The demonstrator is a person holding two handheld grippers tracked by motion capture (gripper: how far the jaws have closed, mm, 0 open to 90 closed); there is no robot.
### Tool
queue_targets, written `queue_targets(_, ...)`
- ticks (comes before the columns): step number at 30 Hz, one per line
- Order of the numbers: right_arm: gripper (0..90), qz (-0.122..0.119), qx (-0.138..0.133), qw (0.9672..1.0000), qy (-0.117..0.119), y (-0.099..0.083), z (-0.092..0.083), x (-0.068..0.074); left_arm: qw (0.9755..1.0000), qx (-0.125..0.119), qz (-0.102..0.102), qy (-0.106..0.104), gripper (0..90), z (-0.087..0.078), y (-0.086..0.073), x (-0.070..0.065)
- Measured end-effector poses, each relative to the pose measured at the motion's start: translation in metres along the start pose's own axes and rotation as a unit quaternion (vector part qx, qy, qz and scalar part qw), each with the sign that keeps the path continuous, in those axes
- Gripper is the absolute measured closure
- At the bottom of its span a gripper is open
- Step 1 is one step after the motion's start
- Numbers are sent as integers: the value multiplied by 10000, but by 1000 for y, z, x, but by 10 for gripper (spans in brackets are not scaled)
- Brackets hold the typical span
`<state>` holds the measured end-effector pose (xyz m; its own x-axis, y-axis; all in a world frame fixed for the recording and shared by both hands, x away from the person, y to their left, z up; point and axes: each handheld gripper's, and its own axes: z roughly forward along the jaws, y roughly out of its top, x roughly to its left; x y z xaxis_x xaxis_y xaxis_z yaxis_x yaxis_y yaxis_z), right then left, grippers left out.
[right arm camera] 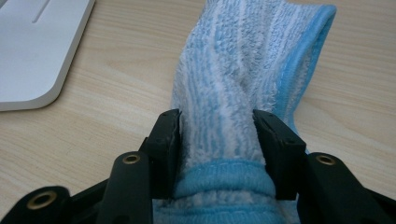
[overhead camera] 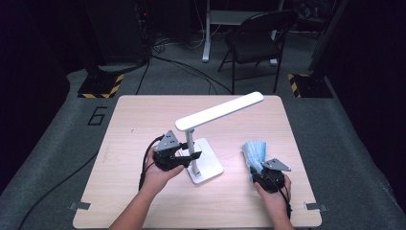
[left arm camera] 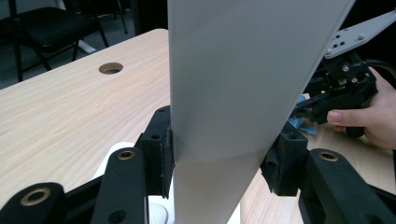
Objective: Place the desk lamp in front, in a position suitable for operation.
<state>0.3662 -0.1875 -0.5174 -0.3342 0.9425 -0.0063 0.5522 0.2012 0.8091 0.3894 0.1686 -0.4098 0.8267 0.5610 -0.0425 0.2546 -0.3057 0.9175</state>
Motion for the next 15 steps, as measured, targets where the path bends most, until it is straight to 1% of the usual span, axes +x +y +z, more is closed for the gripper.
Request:
queue_targets(1, 529, 12, 1, 10000, 0, 0, 0, 0, 10000, -3, 1, -43, 516, 0, 0, 0)
queue_targets(3, 522, 9, -14, 10000, 10, 0, 0, 0, 10000, -26, 2, -65, 516, 0, 0, -2)
queue_targets(4, 518, 13, -22, 10000, -3, 0, 0, 1, 10000, 0, 28, -67, 517, 0, 0, -2)
queue_targets(6, 510, 1, -52, 10000, -19, 0, 1, 1, 9999, 23, 35, -141, 517, 0, 0, -3)
queue_targets(7, 506, 15, -16, 10000, -15, 0, 0, 1, 9999, 26, 33, -161, 517, 0, 0, -3)
queue_targets(9, 498, 16, -33, 10000, -28, 0, 0, 2, 9999, 8, 49, -156, 517, 0, 0, -4)
queue_targets(13, 486, -7, -32, 10000, -26, 0, 2, 2, 9996, 39, 88, -257, 517, 0, 0, -6)
queue_targets(14, 486, -18, -84, 10000, -25, -1, 3, 2, 9996, 27, 69, -290, 517, 0, 0, -7)
queue_targets(15, 488, -33, -5, 10000, -44, 0, 2, 2, 9994, 28, 86, -326, 517, 0, 0, -7)
